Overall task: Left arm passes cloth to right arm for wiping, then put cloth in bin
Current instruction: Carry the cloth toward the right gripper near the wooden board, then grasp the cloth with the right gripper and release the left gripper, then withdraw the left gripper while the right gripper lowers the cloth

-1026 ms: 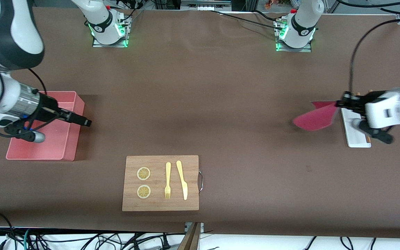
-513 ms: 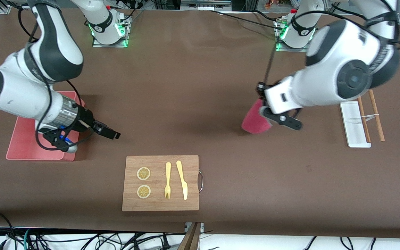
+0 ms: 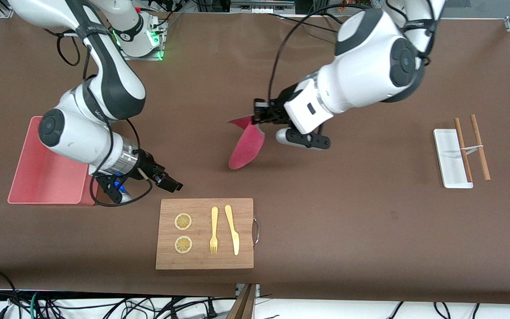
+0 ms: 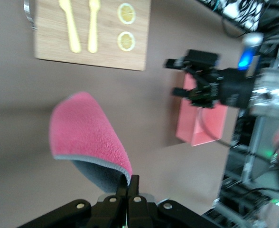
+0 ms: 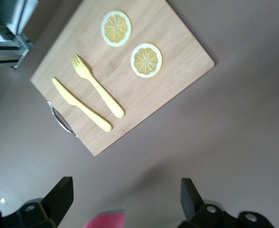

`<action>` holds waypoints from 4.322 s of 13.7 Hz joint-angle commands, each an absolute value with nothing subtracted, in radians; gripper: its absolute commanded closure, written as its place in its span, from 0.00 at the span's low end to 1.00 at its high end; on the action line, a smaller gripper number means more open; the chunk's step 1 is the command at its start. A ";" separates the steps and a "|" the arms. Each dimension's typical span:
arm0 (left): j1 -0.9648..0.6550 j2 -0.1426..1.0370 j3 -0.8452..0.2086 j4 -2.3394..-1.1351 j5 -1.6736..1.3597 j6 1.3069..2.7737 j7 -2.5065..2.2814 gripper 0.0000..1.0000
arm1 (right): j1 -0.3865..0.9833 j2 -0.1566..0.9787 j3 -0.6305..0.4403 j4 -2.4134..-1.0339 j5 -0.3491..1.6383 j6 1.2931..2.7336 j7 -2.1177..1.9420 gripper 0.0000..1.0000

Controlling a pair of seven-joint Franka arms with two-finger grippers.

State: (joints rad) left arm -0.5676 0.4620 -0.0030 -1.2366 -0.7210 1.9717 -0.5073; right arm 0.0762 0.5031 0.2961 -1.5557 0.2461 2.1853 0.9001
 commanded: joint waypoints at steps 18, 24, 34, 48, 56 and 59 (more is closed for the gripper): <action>-0.735 0.561 0.011 -1.235 -1.012 2.411 -0.595 1.00 | 0.130 0.627 0.301 -1.632 0.509 2.261 0.945 0.72; -0.733 0.560 0.011 -1.235 -1.012 2.411 -0.595 1.00 | 0.126 0.620 0.301 -1.626 0.514 2.203 0.946 1.00; -0.721 0.543 0.018 -1.238 -0.996 2.404 -0.588 0.00 | 0.109 0.614 0.299 -1.618 0.522 2.201 0.925 1.00; -0.447 0.373 0.023 -1.244 -0.323 1.648 -0.575 0.00 | 0.153 0.598 0.423 -1.635 0.414 2.201 0.937 1.00; -0.283 0.330 0.023 -1.249 -0.011 1.322 -0.211 0.00 | 0.134 0.621 0.261 -1.706 0.262 2.200 0.709 1.00; -0.200 0.321 0.022 -1.247 -0.029 1.324 -0.077 0.00 | 0.129 0.621 0.172 -1.706 0.262 2.166 0.550 1.00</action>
